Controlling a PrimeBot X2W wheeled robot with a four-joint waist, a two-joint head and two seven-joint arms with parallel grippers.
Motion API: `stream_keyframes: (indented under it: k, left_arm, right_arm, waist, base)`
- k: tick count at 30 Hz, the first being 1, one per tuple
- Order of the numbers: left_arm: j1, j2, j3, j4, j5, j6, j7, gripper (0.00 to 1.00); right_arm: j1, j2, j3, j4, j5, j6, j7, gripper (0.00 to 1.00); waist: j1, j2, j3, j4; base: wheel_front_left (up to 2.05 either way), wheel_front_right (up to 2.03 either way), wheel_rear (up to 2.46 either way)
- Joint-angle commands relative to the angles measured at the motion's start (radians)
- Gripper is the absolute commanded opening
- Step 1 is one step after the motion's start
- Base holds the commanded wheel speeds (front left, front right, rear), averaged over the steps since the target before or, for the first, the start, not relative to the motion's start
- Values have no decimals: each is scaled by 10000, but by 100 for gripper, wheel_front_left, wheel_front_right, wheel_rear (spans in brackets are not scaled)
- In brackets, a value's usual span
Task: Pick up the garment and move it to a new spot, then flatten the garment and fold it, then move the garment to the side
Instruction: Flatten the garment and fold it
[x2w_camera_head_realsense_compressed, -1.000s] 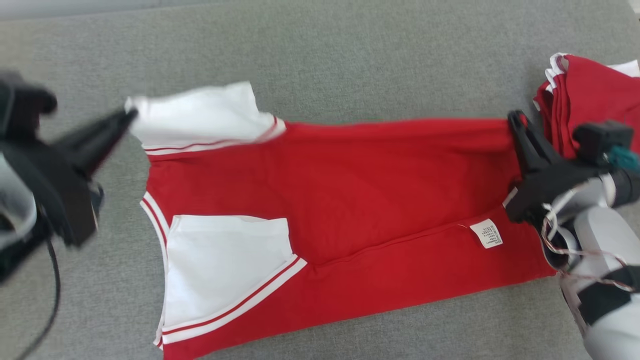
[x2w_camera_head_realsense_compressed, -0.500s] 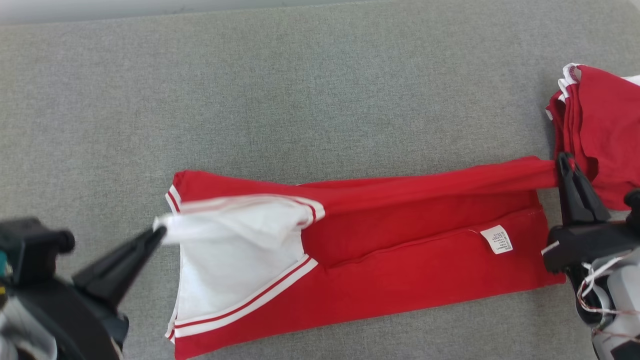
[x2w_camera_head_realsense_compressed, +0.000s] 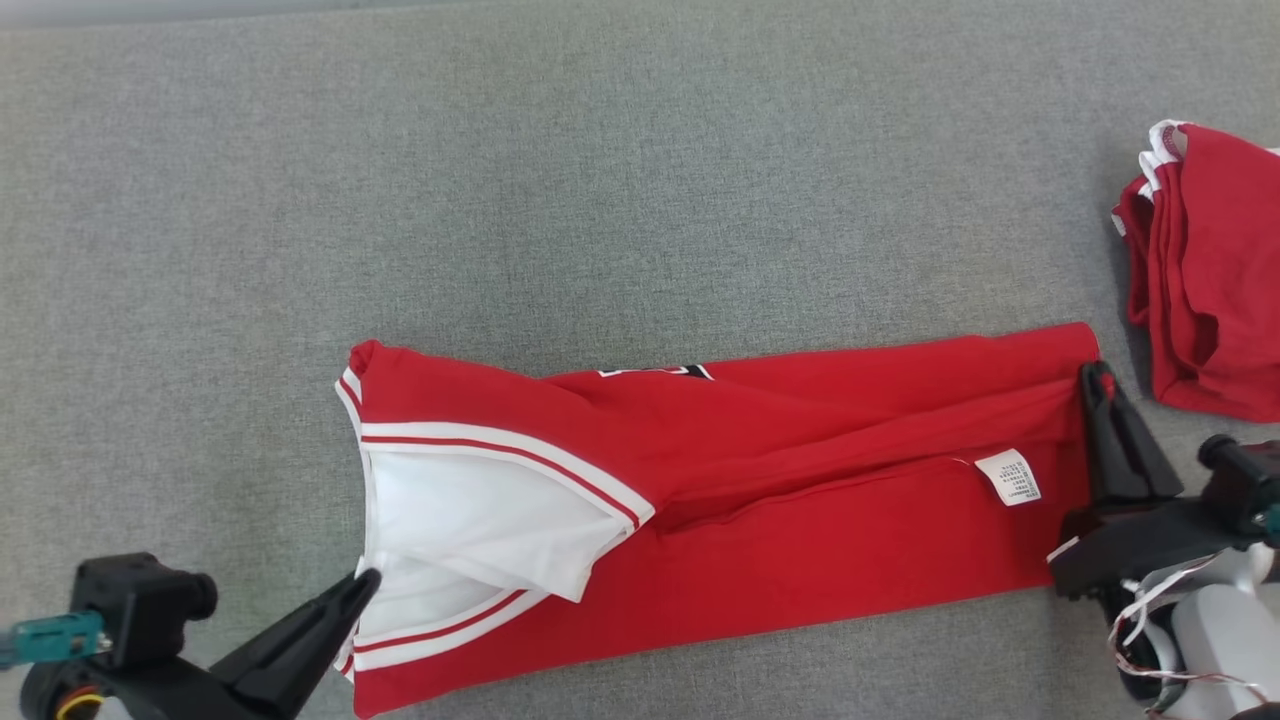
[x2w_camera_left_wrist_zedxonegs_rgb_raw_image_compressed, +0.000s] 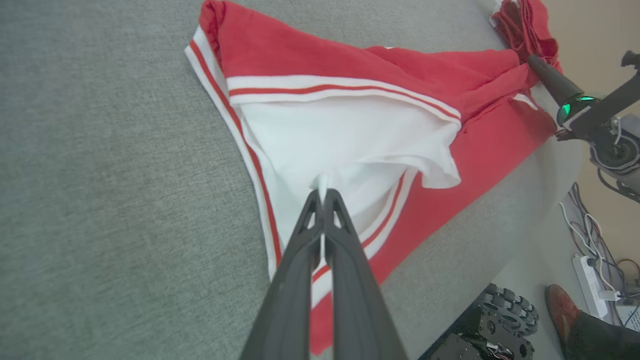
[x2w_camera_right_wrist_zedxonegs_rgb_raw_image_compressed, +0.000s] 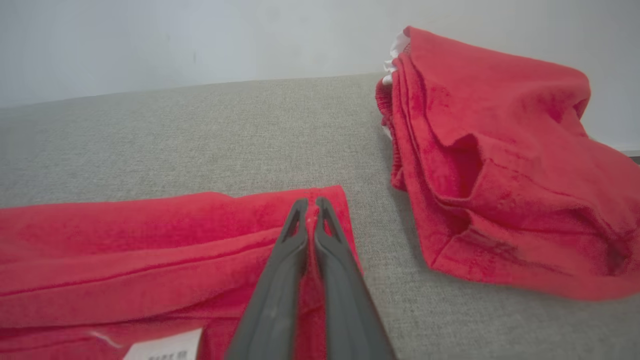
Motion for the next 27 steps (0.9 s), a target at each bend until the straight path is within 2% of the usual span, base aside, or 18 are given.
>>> stream_keyframes:
  k: [1, 2, 3, 4, 5, 6, 7, 13, 18, 22, 27]
  left_arm:
    - [197, -255, -84, 324, 80, 14, -81, 0]
    - [210, -360, -139, 482, 126, -8, -114, 0]
    - [231, -471, -181, 616, 159, -20, -126, 0]
    - [252, -570, -208, 744, 175, -12, -151, 5]
    - [278, -640, -220, 860, 201, 58, -186, 32]
    - [317, -726, -247, 974, 222, 98, -248, 74]
    - [365, -821, -252, 1055, 235, 176, -316, 100]
    - [690, -1360, -175, 1538, 448, 786, -1012, 100]
    - [1226, -2133, 394, 1963, 852, 1472, -1516, 100]
    - [1892, -2937, 1364, 2053, 1751, 2036, -1571, 100]
    - [3031, -3902, 2524, 1992, 3394, 2349, -1559, 100]
  right_arm:
    - [181, 90, 0, 93, -41, -28, -37, 43]
    - [201, 97, -25, 118, -42, -28, -37, 65]
    - [224, 110, -119, 100, -42, -28, -39, 100]
    - [268, 132, -219, 44, -7, -28, -37, 100]
    - [337, 134, -338, -44, -11, -28, -37, 100]
    - [431, 146, -459, -151, -41, -28, -38, 100]
    - [548, 173, -580, -256, -50, -28, -36, 100]
    - [1447, 266, -1024, -734, -93, -28, -36, 100]
    - [2150, 436, -1190, -507, 219, -28, -38, 100]
    - [2507, 449, -1275, -160, 677, -28, -37, 100]
    - [2676, 423, -1484, 229, 1341, -28, 26, 100]
  waist:
    - [0, 0, -77, 14]
    - [0, 0, -112, 18]
    - [0, 0, -167, 20]
    - [0, 0, -230, 19]
    - [0, 0, -285, 20]
    - [0, 0, -373, 20]
    - [0, 0, -454, 21]
    - [0, 0, -1187, -14]
    - [0, 0, -1890, -18]
    - [0, 0, -2351, 72]
    - [0, 0, -2713, 367]
  base:
    - [0, 0, 0]
    - [0, 0, 0]
    - [0, 0, 0]
    - [0, 0, 0]
    - [0, 0, 0]
    - [0, 0, 0]
    - [0, 0, 0]
    - [0, 0, 0]
    - [0, 0, 0]
    - [0, 0, 0]
    - [0, 0, 0]
